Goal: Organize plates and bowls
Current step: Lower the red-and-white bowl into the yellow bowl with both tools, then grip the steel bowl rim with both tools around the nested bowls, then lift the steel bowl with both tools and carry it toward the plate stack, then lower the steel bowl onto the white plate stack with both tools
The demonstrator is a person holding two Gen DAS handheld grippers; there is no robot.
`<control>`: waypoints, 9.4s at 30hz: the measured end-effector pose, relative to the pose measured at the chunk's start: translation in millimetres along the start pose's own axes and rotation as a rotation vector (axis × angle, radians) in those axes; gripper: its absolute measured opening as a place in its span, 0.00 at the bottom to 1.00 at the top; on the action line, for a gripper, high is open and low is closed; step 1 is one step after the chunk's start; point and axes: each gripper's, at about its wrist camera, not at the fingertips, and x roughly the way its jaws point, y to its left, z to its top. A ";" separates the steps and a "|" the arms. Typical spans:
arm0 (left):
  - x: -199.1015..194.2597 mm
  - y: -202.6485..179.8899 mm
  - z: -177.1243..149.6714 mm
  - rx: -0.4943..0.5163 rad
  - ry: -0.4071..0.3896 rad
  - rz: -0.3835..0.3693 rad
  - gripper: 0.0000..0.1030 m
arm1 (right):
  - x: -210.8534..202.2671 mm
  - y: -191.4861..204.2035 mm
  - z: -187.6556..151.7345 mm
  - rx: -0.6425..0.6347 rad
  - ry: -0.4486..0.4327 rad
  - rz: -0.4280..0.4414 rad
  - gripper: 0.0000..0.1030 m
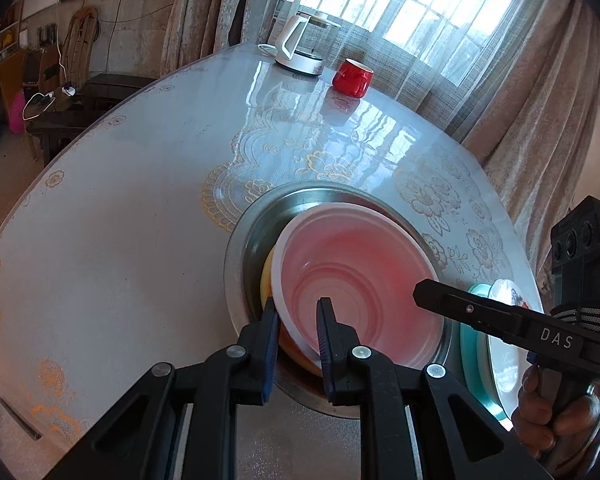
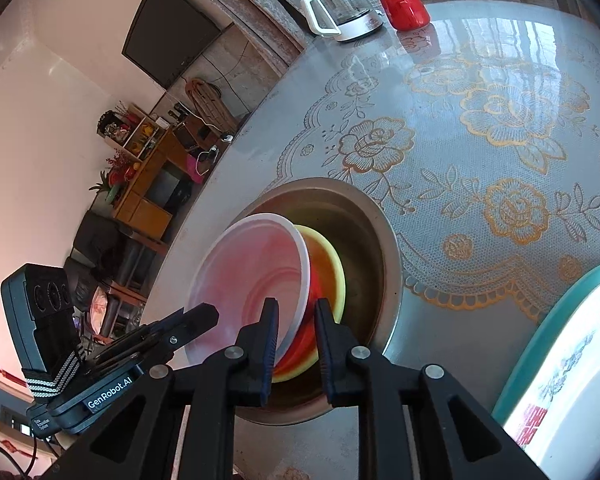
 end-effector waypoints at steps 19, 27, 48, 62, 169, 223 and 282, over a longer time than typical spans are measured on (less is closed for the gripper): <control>10.4 -11.8 -0.8 0.124 -0.060 0.099 0.16 | 10.5 15.0 -4.7 -0.173 -0.044 -0.216 0.17; 17.3 -18.9 1.3 0.169 -0.083 0.150 0.17 | 5.6 18.5 -4.0 -0.211 -0.089 -0.288 0.16; 35.8 -35.9 4.2 0.252 -0.100 0.222 0.18 | 12.6 20.4 1.5 -0.279 -0.115 -0.338 0.14; 37.9 -33.5 4.4 0.239 -0.089 0.204 0.18 | 9.4 16.4 5.2 -0.233 -0.112 -0.308 0.14; -12.5 34.1 -3.2 0.147 -0.213 0.079 0.20 | -18.6 -8.5 -17.2 -0.055 -0.162 -0.299 0.22; -0.6 24.1 -15.4 0.248 -0.168 0.019 0.18 | 5.5 5.8 -29.8 -0.102 -0.088 -0.320 0.20; -5.4 -188.8 -52.3 0.479 -0.152 -0.261 0.19 | -203.7 -94.5 -109.7 0.111 -0.347 -0.434 0.21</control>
